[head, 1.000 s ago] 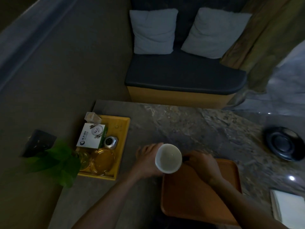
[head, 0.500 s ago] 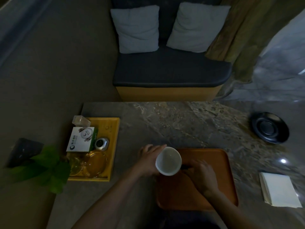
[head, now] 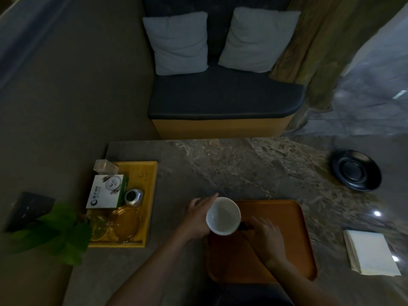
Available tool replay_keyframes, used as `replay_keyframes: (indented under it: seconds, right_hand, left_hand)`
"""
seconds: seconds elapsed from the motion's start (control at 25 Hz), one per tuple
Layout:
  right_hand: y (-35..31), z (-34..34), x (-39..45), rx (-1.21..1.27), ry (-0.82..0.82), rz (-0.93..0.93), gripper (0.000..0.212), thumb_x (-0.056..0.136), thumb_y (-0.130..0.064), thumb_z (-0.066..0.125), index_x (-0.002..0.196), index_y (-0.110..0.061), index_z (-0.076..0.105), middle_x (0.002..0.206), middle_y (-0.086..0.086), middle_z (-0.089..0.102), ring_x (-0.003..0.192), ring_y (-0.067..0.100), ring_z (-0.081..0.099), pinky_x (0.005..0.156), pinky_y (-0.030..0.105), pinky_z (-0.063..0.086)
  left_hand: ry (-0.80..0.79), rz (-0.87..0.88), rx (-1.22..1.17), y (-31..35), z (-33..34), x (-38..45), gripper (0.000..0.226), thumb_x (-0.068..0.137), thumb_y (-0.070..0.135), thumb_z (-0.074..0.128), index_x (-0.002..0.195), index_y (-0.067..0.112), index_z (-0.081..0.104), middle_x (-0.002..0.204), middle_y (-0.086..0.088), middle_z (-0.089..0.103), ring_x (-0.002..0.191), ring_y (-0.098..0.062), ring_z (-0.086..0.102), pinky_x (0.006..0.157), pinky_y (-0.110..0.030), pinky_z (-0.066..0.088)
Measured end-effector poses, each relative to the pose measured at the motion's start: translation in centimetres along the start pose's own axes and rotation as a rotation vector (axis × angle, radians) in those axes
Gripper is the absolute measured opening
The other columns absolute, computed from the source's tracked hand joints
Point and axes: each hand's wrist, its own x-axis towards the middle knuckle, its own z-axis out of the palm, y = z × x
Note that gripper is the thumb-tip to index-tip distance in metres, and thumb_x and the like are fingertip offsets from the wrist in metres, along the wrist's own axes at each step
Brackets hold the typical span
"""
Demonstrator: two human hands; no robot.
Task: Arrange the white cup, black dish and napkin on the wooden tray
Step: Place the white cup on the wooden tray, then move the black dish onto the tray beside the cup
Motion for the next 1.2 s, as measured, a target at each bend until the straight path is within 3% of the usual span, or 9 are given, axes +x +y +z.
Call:
replay_keyframes:
  seconds: [0.12,0.28,0.52,0.68,0.76,0.88,0.96,1.2]
  right_hand:
    - [0.1,0.1,0.0,0.010,-0.019,0.012,0.016,0.086,-0.039,0.065,0.101,-0.035,0.063,0.097,-0.009,0.063,0.091,0.013,0.058,0.076,0.034,0.046]
    - [0.7,0.0,-0.7,-0.052,-0.121,0.025,0.030,0.090,-0.043,0.057,0.119,-0.035,0.055,0.113,-0.007,0.059,0.102,0.014,0.054,0.082,0.036,0.049]
    - [4.3,-1.5,-4.2,-0.390,-0.255,0.007,0.043,0.092,-0.059,0.038,0.129,-0.039,0.045,0.138,-0.007,0.042,0.124,0.020,0.041,0.093,0.039,0.039]
    - [8.4,-4.1,-6.7,-0.405,-0.310,-0.002,0.038,0.092,-0.056,0.037,0.121,-0.035,0.051,0.133,-0.004,0.049,0.123,0.022,0.043,0.093,0.042,0.038]
    - [11.1,-6.2,-8.8,-0.399,-0.301,-0.023,0.036,0.093,-0.054,0.036,0.118,-0.035,0.051,0.130,-0.002,0.051,0.120,0.024,0.046,0.092,0.042,0.039]
    - [15.5,-9.2,-12.3,-0.385,-0.230,-0.018,0.036,0.093,-0.053,0.038,0.121,-0.034,0.051,0.127,-0.002,0.053,0.120,0.024,0.049,0.092,0.041,0.041]
    - [19.0,-11.4,-15.3,-0.369,-0.187,0.009,0.033,0.094,-0.050,0.040,0.118,-0.032,0.053,0.125,-0.002,0.054,0.118,0.022,0.050,0.091,0.038,0.042]
    - [28.6,-15.3,-22.0,-0.364,-0.180,0.073,0.036,0.095,-0.047,0.040,0.125,-0.031,0.052,0.134,0.001,0.052,0.124,0.024,0.047,0.099,0.038,0.039]
  left_hand:
    - [0.097,-0.102,-0.201,-0.8,1.7,-0.9,0.099,0.076,0.031,0.079,0.153,0.028,0.016,0.154,-0.002,0.037,0.144,-0.027,0.025,0.116,-0.054,0.028]
    - [0.209,-0.147,-0.400,-2.0,4.3,-3.0,0.086,0.072,0.015,0.080,0.146,0.023,0.035,0.147,-0.008,0.044,0.137,-0.025,0.040,0.111,-0.050,0.038]
    - [0.326,-0.263,-0.253,-1.9,9.4,-7.4,0.056,0.087,0.039,0.066,0.138,0.030,0.045,0.148,-0.002,0.036,0.129,-0.019,0.044,0.105,-0.036,0.041]
    - [0.382,-0.227,-0.160,-0.2,12.0,-10.0,0.050,0.083,0.024,0.069,0.131,0.026,0.054,0.145,-0.002,0.038,0.129,-0.017,0.044,0.106,-0.031,0.037]
    - [0.381,-0.129,-0.115,1.3,13.5,-11.0,0.046,0.081,0.018,0.071,0.125,0.022,0.059,0.139,-0.001,0.042,0.128,-0.018,0.046,0.105,-0.032,0.041]
    - [0.328,-0.006,-0.077,4.8,15.5,-12.0,0.040,0.082,0.024,0.073,0.121,0.023,0.062,0.127,0.008,0.046,0.120,-0.013,0.053,0.095,-0.031,0.049]
    - [0.234,0.037,-0.003,8.5,16.8,-12.0,0.041,0.085,0.034,0.070,0.123,0.026,0.059,0.125,0.013,0.045,0.116,-0.009,0.054,0.092,-0.023,0.046]
    - [-0.163,0.090,0.241,17.9,19.0,-9.1,0.053,0.087,0.049,0.064,0.133,0.026,0.050,0.139,0.004,0.040,0.124,-0.013,0.047,0.105,-0.029,0.039]
